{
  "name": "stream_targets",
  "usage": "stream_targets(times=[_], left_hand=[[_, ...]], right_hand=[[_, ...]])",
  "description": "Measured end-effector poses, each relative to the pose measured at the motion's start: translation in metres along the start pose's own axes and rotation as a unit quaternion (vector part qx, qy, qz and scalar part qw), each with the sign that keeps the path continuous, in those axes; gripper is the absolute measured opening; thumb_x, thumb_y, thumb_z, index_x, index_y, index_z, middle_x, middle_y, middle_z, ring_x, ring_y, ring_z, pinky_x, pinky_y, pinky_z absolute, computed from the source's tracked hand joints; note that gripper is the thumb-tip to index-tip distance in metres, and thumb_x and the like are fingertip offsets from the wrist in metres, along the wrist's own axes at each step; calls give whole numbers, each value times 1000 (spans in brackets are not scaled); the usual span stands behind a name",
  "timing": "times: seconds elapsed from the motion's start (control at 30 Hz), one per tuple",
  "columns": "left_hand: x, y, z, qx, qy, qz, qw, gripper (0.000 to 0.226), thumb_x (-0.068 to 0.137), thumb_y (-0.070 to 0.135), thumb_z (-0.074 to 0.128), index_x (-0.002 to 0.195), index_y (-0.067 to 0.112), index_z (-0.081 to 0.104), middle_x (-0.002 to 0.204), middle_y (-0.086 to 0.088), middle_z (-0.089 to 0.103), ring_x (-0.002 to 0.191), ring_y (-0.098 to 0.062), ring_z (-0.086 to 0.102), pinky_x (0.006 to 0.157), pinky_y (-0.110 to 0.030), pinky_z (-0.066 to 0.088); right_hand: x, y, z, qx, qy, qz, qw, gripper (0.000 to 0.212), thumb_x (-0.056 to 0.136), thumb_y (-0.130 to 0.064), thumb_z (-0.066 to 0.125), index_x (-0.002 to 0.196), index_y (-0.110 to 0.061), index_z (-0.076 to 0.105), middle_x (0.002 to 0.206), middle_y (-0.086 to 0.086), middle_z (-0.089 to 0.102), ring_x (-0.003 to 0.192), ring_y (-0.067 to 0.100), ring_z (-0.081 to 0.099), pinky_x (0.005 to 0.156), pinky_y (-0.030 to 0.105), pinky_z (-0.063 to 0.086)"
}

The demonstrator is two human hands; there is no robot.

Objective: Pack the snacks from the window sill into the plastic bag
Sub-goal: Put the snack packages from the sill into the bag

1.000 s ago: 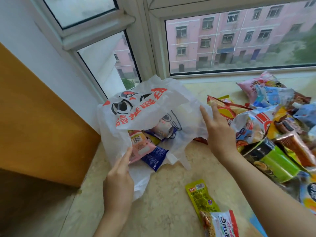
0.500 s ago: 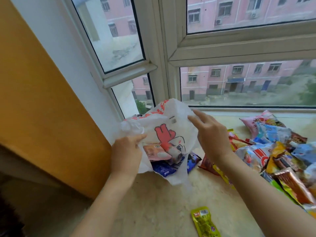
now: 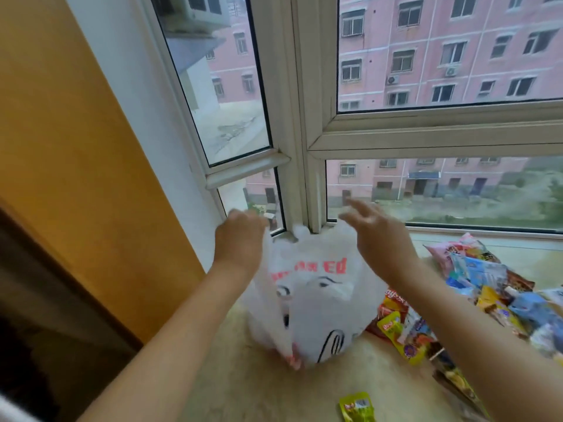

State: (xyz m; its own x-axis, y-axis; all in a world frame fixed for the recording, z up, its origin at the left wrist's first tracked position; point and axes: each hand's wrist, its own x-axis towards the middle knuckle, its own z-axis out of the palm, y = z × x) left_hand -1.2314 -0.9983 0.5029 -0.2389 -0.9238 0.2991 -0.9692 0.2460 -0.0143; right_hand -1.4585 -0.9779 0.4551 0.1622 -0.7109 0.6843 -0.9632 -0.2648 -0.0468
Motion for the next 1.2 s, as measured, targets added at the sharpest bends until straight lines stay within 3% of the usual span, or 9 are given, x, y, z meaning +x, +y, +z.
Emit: stream_targets(times=[0.27,0.43,0.57,0.67,0.77,0.9,1.07,1.13,1.2], left_hand=[[-76,17,79,117,-98,47,987,77,89,-3,48,153,22,14,161,-12,-7,147,-32,-8,117,-50,5],[-121,43,113,7,51,195,979,57,97,27,35,152,22,24,156,-7,28,144,-25,26,114,-51,14],[-124,65,150,49,-39,220,974,88,83,66,52,153,28,15,157,-11,24,140,-31,34,113,-57,13],[-102,70,173,77,-129,187,971,111,82,36,71,148,35,-17,156,-16,25,128,-33,47,109,-54,28],[-82,65,180,99,-104,211,967,117,52,-1,87,147,31,26,81,-6,63,47,-18,56,42,-24,42],[-50,33,185,143,31,236,961,96,26,-3,90,115,27,70,50,-1,48,22,-14,29,45,-8,8],[-6,-6,165,256,122,137,949,98,61,8,84,145,29,40,118,-7,65,76,-23,67,62,-34,53],[-14,-9,176,289,117,144,939,100,79,13,69,154,18,3,159,-12,15,140,-28,32,105,-54,34],[-37,-3,194,346,101,175,916,94,88,20,57,152,11,-12,160,-10,-12,148,-25,-3,115,-58,8]], right_hand=[[-76,-6,22,-29,-102,-44,993,56,65,4,74,116,-15,60,138,15,51,107,32,62,55,33,54],[-122,-12,26,-86,-139,-69,984,70,68,-27,81,131,-13,55,144,16,46,115,34,57,85,45,53],[-155,-7,30,-106,-176,-31,978,83,70,-41,79,141,-18,45,153,12,32,124,35,51,87,50,50],[-172,-2,31,-134,-179,-17,974,89,66,-45,81,143,-21,42,155,11,29,135,39,38,97,64,37],[-189,4,36,-148,-187,-18,971,92,64,-47,81,143,-24,41,155,11,28,140,41,27,101,73,22],[-202,9,47,-149,-232,-3,961,96,62,-47,83,144,-23,39,157,12,24,143,39,20,103,75,16],[-198,-6,67,-106,-253,39,961,101,61,-51,82,145,-23,36,158,10,22,144,35,20,102,75,17],[-197,-19,78,-81,-256,65,961,101,64,-56,78,146,-23,31,158,9,21,143,34,22,103,74,17],[-198,-34,90,-53,-252,84,963,101,66,-61,74,146,-22,27,158,10,20,143,33,23,103,71,16]])
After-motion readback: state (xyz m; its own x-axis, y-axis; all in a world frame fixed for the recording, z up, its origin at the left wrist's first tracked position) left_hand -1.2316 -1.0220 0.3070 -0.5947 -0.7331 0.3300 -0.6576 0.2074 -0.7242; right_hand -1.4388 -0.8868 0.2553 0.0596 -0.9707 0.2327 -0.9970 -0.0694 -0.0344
